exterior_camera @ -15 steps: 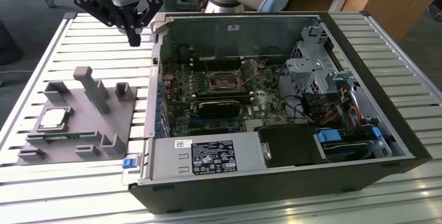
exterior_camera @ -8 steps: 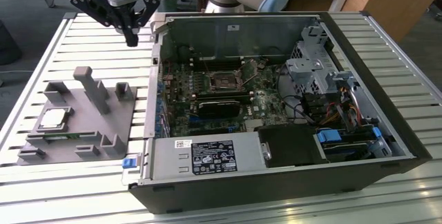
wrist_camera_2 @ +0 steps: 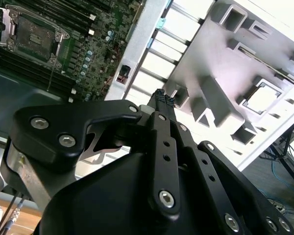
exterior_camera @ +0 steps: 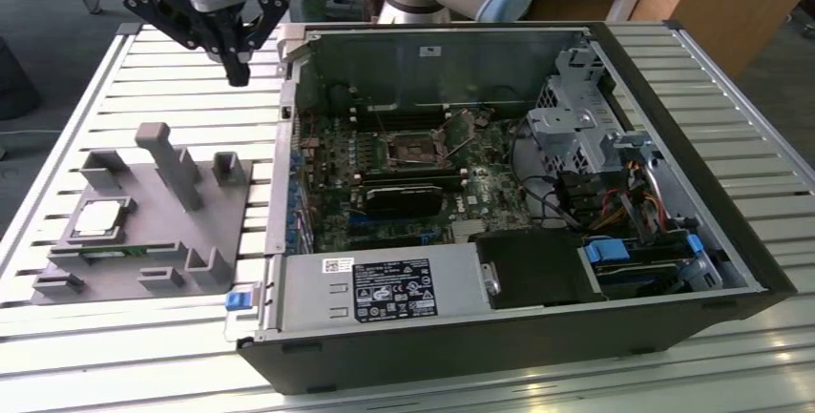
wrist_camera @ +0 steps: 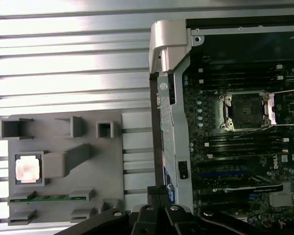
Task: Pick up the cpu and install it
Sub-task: 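Reach for the cpu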
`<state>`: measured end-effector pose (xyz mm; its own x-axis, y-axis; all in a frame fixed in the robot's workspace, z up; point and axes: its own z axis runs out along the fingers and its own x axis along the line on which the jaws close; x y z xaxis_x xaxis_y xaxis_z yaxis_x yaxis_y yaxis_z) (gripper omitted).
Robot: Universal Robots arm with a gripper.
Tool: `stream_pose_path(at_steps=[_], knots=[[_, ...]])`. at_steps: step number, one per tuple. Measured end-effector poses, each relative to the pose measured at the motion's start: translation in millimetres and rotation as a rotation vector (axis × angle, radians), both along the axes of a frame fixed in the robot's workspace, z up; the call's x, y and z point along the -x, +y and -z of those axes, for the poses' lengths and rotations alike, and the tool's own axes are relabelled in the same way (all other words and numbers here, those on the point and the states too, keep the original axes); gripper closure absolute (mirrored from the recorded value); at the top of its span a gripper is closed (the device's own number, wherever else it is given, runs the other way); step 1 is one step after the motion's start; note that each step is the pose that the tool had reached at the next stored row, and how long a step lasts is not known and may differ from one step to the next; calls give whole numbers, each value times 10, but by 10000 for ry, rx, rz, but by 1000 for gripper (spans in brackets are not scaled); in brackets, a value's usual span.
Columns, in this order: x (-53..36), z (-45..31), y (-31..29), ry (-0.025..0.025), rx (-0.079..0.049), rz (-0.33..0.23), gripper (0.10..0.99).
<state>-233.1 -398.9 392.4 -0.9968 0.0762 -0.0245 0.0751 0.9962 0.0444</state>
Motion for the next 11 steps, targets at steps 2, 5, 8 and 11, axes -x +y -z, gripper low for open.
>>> stream_pose_path(at_steps=[2, 5, 8, 11], knots=[[11, 0, 0, 0, 0, 0, 980], [27, 0, 0, 0, 0, 0, 980], [46, 1, 0, 0, 0, -1, 980], [65, 1, 0, 0, 1, 0, 980]])
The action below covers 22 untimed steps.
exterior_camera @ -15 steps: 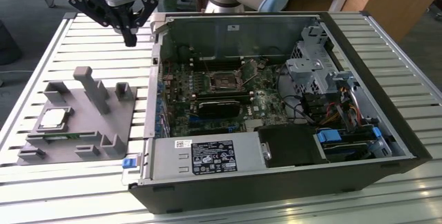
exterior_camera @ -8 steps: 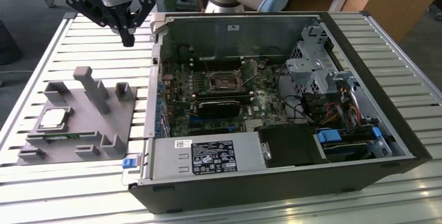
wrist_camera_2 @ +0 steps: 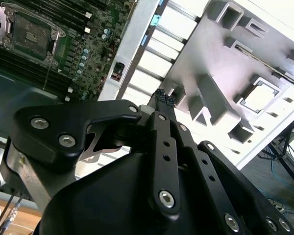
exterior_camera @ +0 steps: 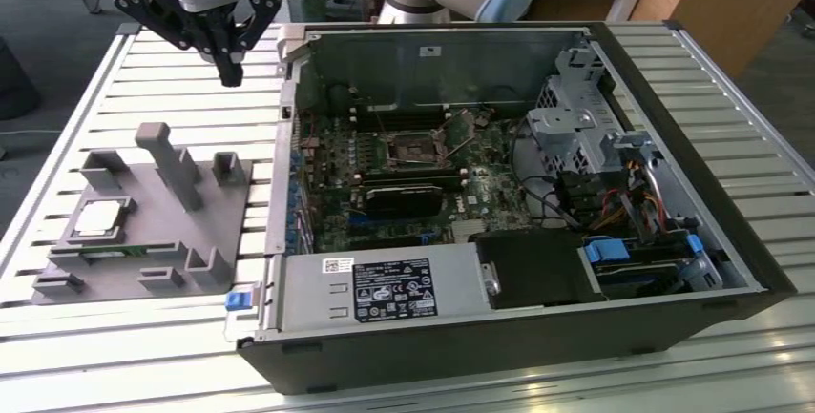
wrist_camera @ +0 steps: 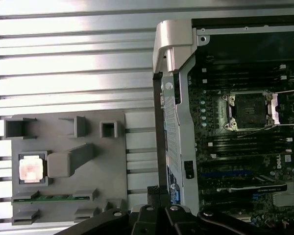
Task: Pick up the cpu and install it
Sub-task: 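Reach for the cpu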
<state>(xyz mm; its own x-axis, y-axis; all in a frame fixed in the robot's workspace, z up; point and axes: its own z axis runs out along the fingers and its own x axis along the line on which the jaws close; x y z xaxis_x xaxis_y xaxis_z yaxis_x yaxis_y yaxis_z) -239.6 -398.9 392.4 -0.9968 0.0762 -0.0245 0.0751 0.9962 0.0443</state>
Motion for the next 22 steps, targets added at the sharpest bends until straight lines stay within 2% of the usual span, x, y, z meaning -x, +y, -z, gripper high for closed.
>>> stream_pose_path(at_steps=[14, 22], knots=[[112, 2, 0, 0, 0, 0, 980], [240, 3, 2, 0, 0, 1, 980]])
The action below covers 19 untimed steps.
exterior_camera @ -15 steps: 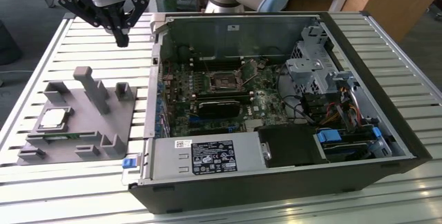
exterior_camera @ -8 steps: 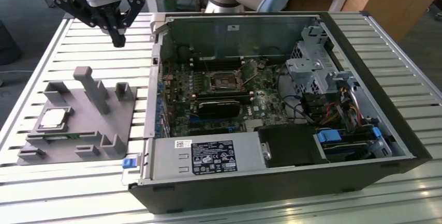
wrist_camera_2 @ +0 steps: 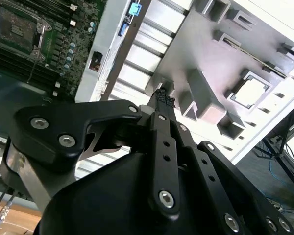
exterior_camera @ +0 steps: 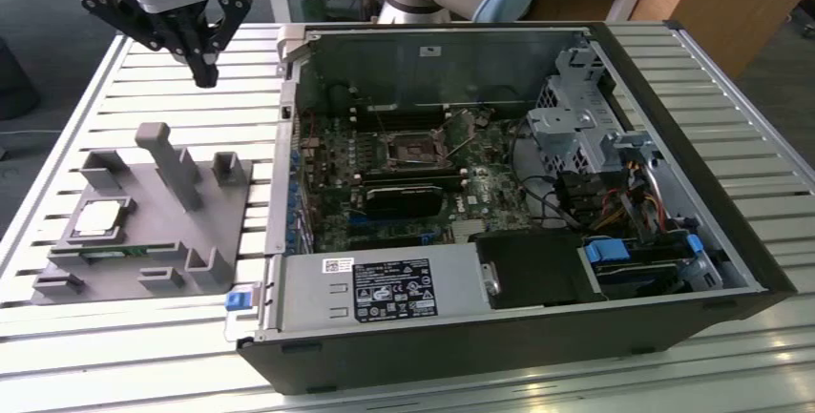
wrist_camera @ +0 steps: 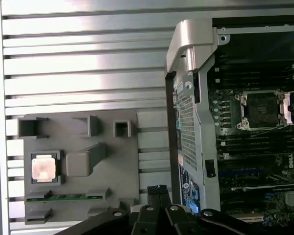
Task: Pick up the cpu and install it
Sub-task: 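Reach for the cpu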
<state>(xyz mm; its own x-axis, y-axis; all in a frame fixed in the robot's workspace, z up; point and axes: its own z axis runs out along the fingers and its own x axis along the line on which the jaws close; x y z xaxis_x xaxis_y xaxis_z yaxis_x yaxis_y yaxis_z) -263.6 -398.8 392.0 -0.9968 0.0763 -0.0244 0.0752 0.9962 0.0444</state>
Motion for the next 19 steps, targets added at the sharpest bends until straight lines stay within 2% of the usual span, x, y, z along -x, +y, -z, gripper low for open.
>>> stream_pose_path(at_steps=[8, 19], knots=[[147, 2, 3, 0, 1, 0, 980], [306, 6, 4, 0, 0, -1, 980]])
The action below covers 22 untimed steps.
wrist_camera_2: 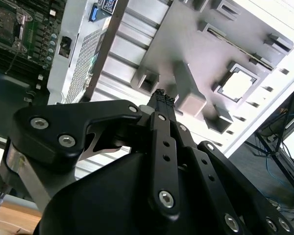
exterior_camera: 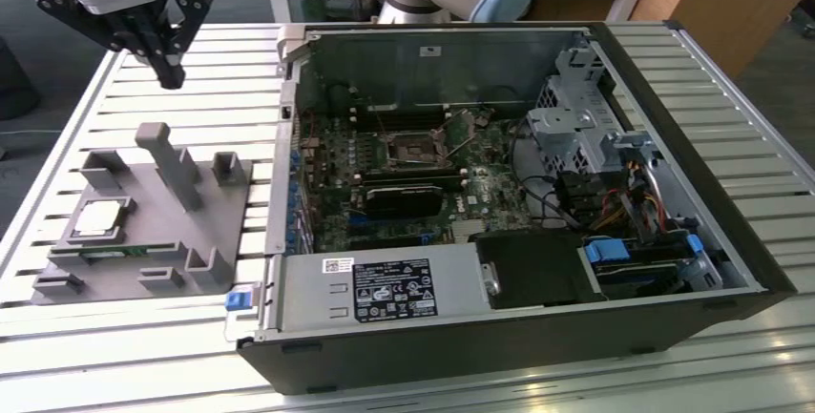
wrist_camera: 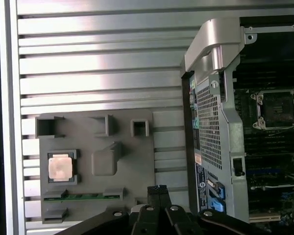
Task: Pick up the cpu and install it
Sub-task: 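Reach for the cpu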
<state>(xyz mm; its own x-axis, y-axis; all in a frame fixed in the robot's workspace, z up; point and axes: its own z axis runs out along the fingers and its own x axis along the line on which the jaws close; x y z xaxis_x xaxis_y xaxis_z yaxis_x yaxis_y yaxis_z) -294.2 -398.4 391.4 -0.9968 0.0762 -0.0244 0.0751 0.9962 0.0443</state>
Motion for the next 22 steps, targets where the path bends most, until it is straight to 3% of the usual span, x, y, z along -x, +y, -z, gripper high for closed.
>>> stream_pose_path(at_steps=[22], knots=[[331, 8, 0, 0, 1, 0, 980]])
